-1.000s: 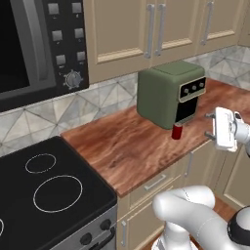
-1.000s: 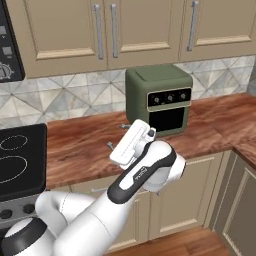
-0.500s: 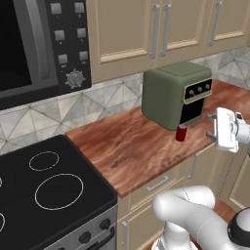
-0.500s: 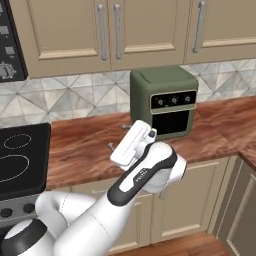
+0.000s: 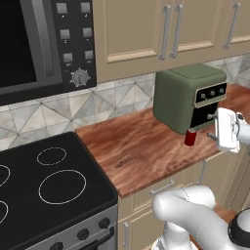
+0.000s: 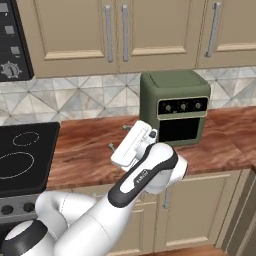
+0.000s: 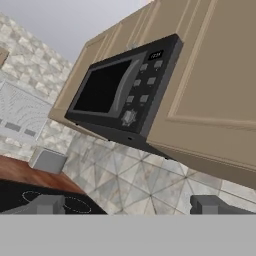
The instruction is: Move the drinks to the dining counter.
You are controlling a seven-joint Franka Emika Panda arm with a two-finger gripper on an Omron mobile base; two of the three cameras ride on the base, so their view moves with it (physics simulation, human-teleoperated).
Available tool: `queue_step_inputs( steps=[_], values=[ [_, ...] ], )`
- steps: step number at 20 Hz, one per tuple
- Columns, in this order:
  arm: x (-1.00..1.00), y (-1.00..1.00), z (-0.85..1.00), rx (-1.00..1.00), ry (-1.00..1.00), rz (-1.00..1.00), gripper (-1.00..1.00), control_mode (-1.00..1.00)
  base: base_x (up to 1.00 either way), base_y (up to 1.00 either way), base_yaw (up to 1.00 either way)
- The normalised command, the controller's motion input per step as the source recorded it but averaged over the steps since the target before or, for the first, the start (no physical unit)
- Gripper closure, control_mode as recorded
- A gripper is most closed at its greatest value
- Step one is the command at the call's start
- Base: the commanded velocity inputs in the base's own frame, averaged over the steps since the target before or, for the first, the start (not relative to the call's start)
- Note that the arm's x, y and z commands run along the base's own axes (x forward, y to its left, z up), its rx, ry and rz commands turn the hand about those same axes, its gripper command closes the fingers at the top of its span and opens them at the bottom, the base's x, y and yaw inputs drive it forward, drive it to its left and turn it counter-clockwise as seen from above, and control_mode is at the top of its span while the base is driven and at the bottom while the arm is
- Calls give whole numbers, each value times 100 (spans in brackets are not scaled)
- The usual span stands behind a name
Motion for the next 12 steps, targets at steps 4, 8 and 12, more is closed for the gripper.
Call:
queue_step_inputs(
  steps=[4,8,12],
  values=[
    [0,0,0,0,0,0,-100,100,100,0,27],
    [0,0,0,0,0,0,-100,100,98,0,25],
    [0,0,0,0,0,0,-100,100,67,0,19]
  ],
)
